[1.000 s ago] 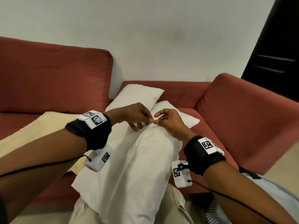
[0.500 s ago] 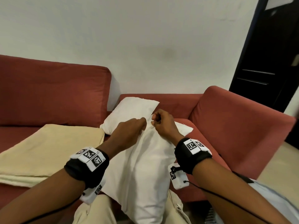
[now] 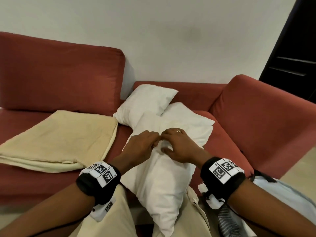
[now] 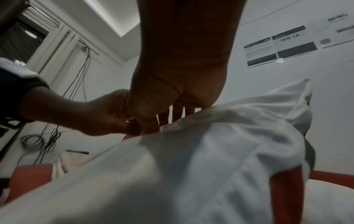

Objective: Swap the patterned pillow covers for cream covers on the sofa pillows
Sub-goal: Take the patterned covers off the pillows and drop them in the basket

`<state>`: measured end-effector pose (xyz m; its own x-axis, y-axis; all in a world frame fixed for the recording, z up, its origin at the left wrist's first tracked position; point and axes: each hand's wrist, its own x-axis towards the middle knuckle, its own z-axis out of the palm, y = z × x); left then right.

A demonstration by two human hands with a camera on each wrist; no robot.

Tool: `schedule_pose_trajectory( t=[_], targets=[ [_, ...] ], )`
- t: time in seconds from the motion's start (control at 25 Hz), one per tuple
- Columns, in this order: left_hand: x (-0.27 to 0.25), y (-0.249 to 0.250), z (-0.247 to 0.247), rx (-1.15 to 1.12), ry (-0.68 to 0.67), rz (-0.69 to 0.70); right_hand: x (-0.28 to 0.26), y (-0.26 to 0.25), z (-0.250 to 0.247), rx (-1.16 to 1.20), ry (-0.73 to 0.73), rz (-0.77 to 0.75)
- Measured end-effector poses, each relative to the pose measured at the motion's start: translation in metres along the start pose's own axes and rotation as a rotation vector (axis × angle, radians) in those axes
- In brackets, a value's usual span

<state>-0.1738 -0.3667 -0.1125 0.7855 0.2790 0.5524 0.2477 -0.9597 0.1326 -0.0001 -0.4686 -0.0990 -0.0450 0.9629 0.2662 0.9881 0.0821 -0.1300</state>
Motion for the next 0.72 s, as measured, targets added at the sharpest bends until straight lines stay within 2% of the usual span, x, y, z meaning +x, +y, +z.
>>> schedule_pose_trajectory(
  t=[0.04,0.2,0.28,0.48,0.6,0.72],
  targets=[
    [-0.003,0.001,0.004,0.012,-0.022,0.024,-0.004,-0.001,0.004,-0.058,-0.025,-0.006],
    [-0.010,0.003,0.016,0.049,-0.079,0.022,-0.004,0.010,0.007,-0.181,0.123,-0.035],
    [-0.007,0.004,0.015,0.045,-0.080,0.008,-0.001,0.015,0.006,-0.207,0.130,-0.026],
    [-0.005,0.002,0.014,0.042,-0.103,-0.013,0.003,0.035,-0.005,-0.141,0.159,0.148],
    [-0.027,0.005,0.017,-0.035,-0.148,0.011,-0.005,0.040,-0.008,-0.133,0.068,0.283],
    [-0.037,0.007,0.015,-0.066,-0.155,-0.031,-0.016,0.007,0.009,-0.113,-0.099,0.142]
  ],
)
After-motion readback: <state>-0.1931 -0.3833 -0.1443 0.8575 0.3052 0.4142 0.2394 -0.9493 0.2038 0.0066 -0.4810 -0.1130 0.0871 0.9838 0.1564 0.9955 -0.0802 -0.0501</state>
